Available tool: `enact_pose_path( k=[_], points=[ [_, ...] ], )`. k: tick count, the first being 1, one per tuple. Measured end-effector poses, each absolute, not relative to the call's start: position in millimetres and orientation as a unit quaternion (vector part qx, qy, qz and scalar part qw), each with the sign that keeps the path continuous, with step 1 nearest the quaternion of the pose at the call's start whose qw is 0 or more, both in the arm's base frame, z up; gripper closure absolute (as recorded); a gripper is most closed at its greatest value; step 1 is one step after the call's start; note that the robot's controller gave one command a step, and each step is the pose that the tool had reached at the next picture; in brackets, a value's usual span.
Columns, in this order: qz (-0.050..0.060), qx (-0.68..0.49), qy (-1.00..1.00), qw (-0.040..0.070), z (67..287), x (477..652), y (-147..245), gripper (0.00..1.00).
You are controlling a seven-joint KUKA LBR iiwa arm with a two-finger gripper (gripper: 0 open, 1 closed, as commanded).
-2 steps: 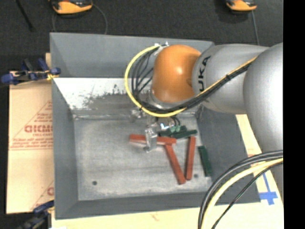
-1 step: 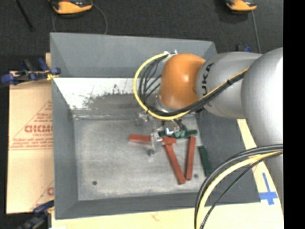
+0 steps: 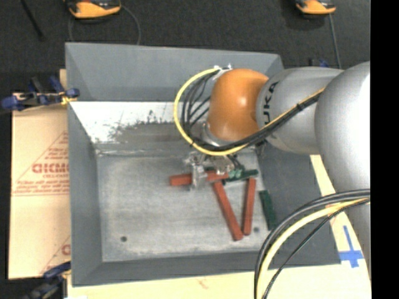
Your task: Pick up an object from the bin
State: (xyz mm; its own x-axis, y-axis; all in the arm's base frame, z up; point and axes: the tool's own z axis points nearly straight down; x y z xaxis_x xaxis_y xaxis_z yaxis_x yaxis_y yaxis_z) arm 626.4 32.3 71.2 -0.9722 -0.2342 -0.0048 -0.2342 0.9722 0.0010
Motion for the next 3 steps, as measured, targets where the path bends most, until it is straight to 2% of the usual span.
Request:
enact_pose_path(
  k=[1, 2, 3],
  points=[
    [-0.001, -0.077, 0.997, 0.000, 71, 561.0, -19, 1.00],
    [0.000, -0.038, 0.999, -0.001, 70, 502.1, -33, 1.00],
    [-0.001, -0.274, 0.962, 0.000, 70, 472.4, -85, 1.00]
  ],
)
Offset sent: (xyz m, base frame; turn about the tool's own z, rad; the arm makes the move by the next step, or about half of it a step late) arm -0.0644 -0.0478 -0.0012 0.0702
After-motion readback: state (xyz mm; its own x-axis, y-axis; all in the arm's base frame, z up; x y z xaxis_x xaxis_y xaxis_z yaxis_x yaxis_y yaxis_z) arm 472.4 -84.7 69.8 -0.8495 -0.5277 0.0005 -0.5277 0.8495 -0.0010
